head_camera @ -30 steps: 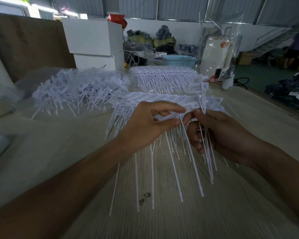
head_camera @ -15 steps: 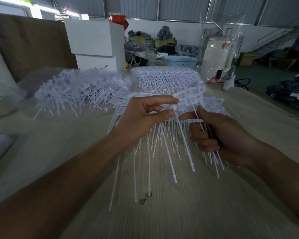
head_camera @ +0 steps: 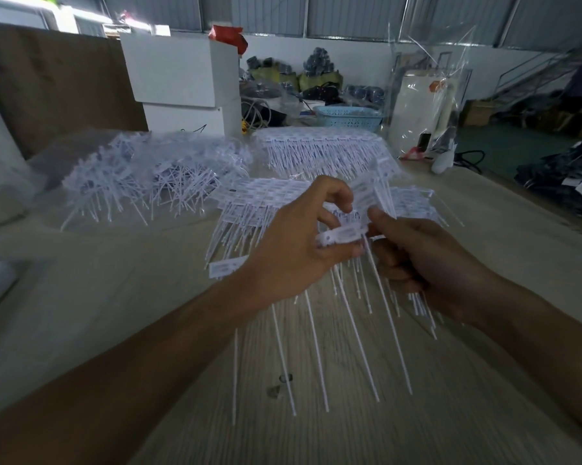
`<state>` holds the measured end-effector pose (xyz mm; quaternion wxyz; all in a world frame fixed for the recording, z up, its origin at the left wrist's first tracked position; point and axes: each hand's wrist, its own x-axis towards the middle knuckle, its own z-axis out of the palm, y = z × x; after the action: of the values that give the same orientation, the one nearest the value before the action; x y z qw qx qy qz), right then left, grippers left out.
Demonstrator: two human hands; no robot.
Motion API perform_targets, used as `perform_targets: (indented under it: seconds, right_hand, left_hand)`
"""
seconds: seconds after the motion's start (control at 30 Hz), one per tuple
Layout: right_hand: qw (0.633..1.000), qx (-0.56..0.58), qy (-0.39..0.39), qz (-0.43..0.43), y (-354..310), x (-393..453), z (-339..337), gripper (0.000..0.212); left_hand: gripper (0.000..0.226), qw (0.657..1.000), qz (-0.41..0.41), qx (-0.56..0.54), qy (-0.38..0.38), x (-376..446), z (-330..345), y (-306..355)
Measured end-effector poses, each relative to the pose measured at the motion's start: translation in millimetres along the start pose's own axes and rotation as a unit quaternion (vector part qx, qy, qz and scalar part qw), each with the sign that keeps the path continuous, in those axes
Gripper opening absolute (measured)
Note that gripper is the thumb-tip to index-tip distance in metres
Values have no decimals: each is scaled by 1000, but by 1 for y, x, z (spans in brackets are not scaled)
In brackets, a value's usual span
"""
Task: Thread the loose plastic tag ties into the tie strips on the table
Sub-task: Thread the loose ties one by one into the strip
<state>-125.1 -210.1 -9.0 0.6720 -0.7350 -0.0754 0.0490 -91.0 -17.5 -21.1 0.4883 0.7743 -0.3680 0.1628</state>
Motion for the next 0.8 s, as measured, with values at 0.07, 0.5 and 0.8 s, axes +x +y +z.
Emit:
perform_targets:
  seconds: [0.07,0.5,0.8]
  right_hand:
    - [999,-38,-13,-19,1,-2,4,35]
    - [998,-21,52,-23,2,0,4,37]
    - [951,-252,55,-172,2,0,2,36]
  left_hand:
    - [53,999,12,30,-26,-1,4,1]
    - [24,970,51,236,-22,-4,-10,-10]
    - [23,980,16,181,-81,1,-11,-13]
